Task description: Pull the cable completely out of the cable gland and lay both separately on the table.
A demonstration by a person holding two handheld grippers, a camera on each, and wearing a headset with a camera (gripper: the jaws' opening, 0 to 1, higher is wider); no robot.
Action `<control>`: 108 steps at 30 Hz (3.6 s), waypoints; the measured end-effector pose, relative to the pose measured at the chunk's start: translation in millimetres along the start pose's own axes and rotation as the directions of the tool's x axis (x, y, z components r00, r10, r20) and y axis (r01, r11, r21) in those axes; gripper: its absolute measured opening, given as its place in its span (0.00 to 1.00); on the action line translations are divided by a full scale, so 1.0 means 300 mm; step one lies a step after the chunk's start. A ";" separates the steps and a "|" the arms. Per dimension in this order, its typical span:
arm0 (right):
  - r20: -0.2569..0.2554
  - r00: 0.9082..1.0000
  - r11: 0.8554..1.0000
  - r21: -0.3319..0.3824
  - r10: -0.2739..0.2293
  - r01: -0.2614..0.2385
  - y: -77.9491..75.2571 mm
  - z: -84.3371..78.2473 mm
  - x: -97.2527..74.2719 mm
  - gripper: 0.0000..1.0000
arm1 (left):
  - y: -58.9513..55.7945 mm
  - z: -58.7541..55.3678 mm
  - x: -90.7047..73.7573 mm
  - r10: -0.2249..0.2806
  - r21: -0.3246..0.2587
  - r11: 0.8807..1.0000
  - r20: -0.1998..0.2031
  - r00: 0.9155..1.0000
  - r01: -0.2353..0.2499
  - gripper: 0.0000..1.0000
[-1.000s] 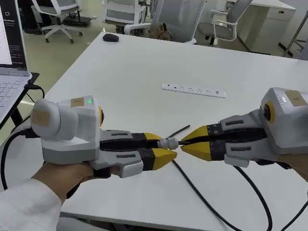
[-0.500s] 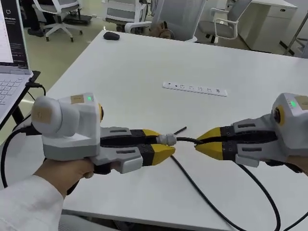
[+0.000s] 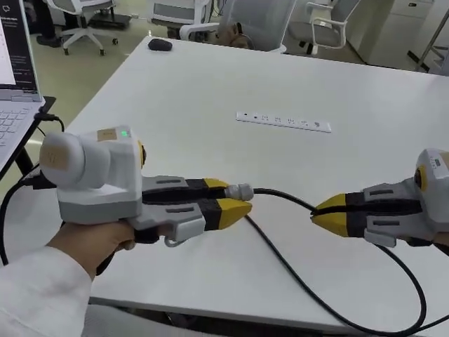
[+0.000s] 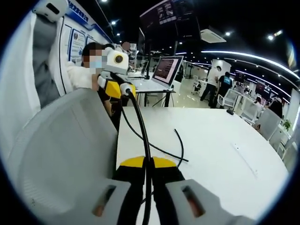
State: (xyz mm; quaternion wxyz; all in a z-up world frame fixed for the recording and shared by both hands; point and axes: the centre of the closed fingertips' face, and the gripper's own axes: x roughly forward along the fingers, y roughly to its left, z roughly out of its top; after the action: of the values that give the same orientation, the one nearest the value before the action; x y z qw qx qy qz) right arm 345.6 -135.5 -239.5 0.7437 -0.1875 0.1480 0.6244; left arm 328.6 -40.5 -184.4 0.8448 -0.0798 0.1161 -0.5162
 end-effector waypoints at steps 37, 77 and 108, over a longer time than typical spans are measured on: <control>0.078 0.982 0.964 -0.218 0.172 -0.152 0.131 0.316 0.147 0.05 | -0.015 -0.030 0.011 -0.018 0.017 1.000 -0.048 0.999 0.019 0.16; 0.153 0.979 0.976 -0.190 0.136 -0.106 0.103 0.364 0.104 0.03 | -0.019 0.068 -0.018 -0.038 -0.066 0.997 0.103 0.994 0.044 0.17; 0.012 1.000 0.998 -0.062 -0.015 0.016 -0.017 0.085 -0.016 0.04 | 0.002 0.047 -0.010 -0.015 -0.087 0.996 0.082 0.996 0.023 0.17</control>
State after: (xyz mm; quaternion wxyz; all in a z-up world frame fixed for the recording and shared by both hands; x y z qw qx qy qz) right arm 349.6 -128.5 -214.3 0.7431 -0.2082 0.1226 0.6240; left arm 331.7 -37.3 -170.7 0.8395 -0.1390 0.1033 -0.5149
